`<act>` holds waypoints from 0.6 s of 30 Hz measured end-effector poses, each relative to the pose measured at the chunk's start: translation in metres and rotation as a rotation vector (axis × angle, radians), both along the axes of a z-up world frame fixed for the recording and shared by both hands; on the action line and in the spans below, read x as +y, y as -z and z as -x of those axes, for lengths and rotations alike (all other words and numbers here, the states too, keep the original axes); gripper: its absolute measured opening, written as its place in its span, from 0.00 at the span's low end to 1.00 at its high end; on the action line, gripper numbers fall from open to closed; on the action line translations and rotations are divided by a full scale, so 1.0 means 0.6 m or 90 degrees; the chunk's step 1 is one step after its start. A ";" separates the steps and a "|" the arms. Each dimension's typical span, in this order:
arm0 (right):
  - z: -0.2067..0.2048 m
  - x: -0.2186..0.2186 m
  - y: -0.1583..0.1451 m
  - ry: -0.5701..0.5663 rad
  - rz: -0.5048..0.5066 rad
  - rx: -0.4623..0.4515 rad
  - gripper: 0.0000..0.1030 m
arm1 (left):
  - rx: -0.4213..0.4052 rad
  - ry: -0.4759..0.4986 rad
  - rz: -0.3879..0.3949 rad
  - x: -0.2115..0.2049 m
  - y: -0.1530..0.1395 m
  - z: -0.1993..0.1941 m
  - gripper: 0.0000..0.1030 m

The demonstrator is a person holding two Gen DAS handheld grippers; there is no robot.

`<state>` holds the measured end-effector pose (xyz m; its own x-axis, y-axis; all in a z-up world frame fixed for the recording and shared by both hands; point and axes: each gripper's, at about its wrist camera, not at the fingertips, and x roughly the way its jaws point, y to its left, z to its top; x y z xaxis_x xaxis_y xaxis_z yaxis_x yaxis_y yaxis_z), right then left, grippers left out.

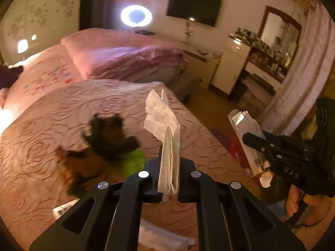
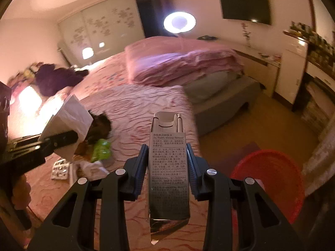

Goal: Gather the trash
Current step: 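Carry tissue and carton over the wastebasket and open both tools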

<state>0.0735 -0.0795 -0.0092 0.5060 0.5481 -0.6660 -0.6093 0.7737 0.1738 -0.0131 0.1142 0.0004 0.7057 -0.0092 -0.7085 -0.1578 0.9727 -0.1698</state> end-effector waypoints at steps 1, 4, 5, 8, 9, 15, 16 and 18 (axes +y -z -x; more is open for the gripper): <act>-0.003 -0.008 0.000 0.009 0.000 0.000 0.33 | 0.001 0.008 -0.001 -0.011 0.000 -0.008 0.07; -0.013 -0.039 0.002 0.045 0.001 -0.001 0.33 | 0.002 0.037 0.002 -0.040 -0.001 -0.035 0.07; -0.017 -0.052 0.002 0.060 0.002 -0.004 0.33 | 0.003 0.049 0.002 -0.053 -0.002 -0.048 0.07; -0.031 -0.090 0.003 0.101 0.003 -0.004 0.34 | 0.003 0.076 0.005 -0.074 -0.001 -0.067 0.07; -0.035 -0.101 0.004 0.112 0.003 -0.004 0.34 | 0.003 0.088 0.005 -0.086 -0.001 -0.076 0.07; -0.058 -0.179 0.020 0.189 0.009 0.009 0.34 | 0.020 0.153 0.008 -0.160 0.014 -0.127 0.07; -0.061 -0.188 0.023 0.199 0.009 0.012 0.34 | 0.022 0.162 0.006 -0.170 0.018 -0.134 0.07; -0.068 -0.210 0.032 0.220 0.010 0.019 0.34 | 0.031 0.186 0.002 -0.200 0.027 -0.150 0.07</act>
<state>0.1140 -0.2058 -0.0286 0.6404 0.3370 -0.6901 -0.3059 0.9362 0.1733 0.0772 -0.0060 -0.0159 0.6381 -0.2091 -0.7410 0.1210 0.9777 -0.1717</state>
